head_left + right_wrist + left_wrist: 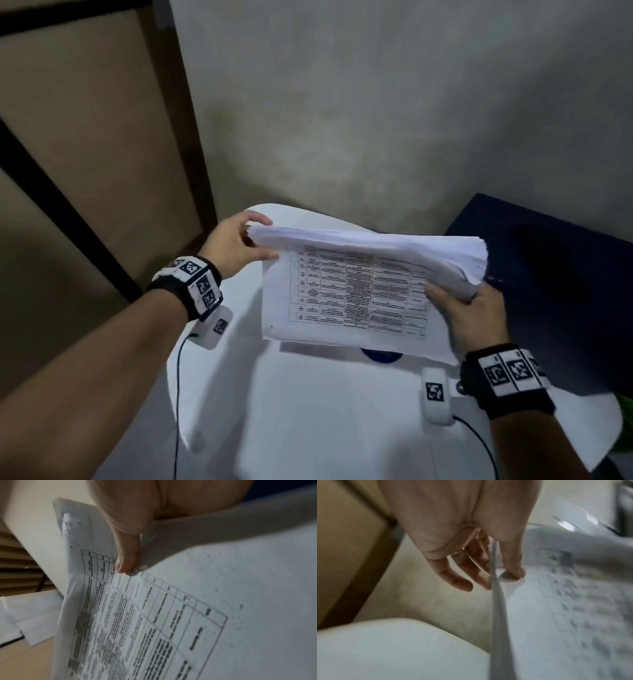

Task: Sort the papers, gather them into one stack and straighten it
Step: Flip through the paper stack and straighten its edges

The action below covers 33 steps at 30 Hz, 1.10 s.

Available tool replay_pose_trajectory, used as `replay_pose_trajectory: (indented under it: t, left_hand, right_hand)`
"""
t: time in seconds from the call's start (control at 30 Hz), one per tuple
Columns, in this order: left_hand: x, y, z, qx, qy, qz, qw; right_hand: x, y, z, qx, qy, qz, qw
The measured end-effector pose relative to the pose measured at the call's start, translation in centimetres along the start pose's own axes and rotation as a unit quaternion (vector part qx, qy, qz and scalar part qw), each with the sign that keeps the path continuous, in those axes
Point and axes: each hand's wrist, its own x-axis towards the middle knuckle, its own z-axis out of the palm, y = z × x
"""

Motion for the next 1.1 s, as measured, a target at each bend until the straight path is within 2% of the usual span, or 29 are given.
replay_pose_trajectory:
  t: [0.07,0.1,0.17,0.2,0.3,0.37,0.47,0.6,0.7,0.8,0.87,0.97,1.1]
  left_hand:
    - [-0.6,-1.2,1.2,-0.217,-0.008,-0.077,0.973]
    - [-1.0,-1.3,2.1,-0.241,-0.032,-0.099,0.965]
    - [-1.8,-1.0,3.8,-0.163,-0.042,-0.097,0.981]
    - [-2.1,-0.7,4.6,-0.127,-0.012,-0.081,0.988]
    - [-3.5,0.4,6.6,-0.149,0.1,-0.023,0.984]
    - [-4.7,-0.1,7.9,-0.152,0.123,-0.032,0.98]
    - [-6.2,-3.0,8.8,-0.133,0.066,-0.074,0.986]
    - [-6.1,-4.7,8.5,-0.12,0.026,-0.065,0.99]
    - [-5.5,-4.5,8.2,-0.131,0.026,-0.043,0.99]
    - [-5.3,-4.8,7.7,-0.143,-0.025,-0.04,0.989]
    - [-5.6,-4.8,7.4,-0.104,-0.057,-0.036,0.992]
    - [-5.7,-3.7,7.3,-0.109,-0.051,-0.014,0.993]
    - [-5.5,-2.2,8.1,-0.162,0.014,-0.01,0.987]
  right_hand:
    - [-0.6,0.7,0.3,0.047,0.024,0.041,0.998]
    - [-1.0,0.8,0.6,0.064,0.034,0.051,0.996]
    - [-1.4,1.4,1.4,0.071,0.054,0.062,0.994]
    - [-1.7,1.6,1.6,0.071,0.067,0.065,0.993]
    - [-2.8,3.0,1.9,0.071,0.111,0.06,0.989]
    - [-4.2,4.8,2.0,0.062,0.137,0.053,0.987]
    - [-6.1,7.5,2.2,0.036,0.141,0.102,0.984]
    - [-6.2,8.7,1.7,0.013,0.153,0.154,0.976]
    - [-5.6,7.7,0.8,0.013,0.165,0.128,0.978]
    - [-5.3,7.1,-0.3,0.007,0.141,0.09,0.986]
    - [-5.1,7.2,-0.5,0.007,0.13,0.078,0.988]
    - [-5.0,6.8,-0.2,0.003,0.138,0.046,0.989]
    - [-5.1,6.0,0.6,-0.005,0.14,0.019,0.99]
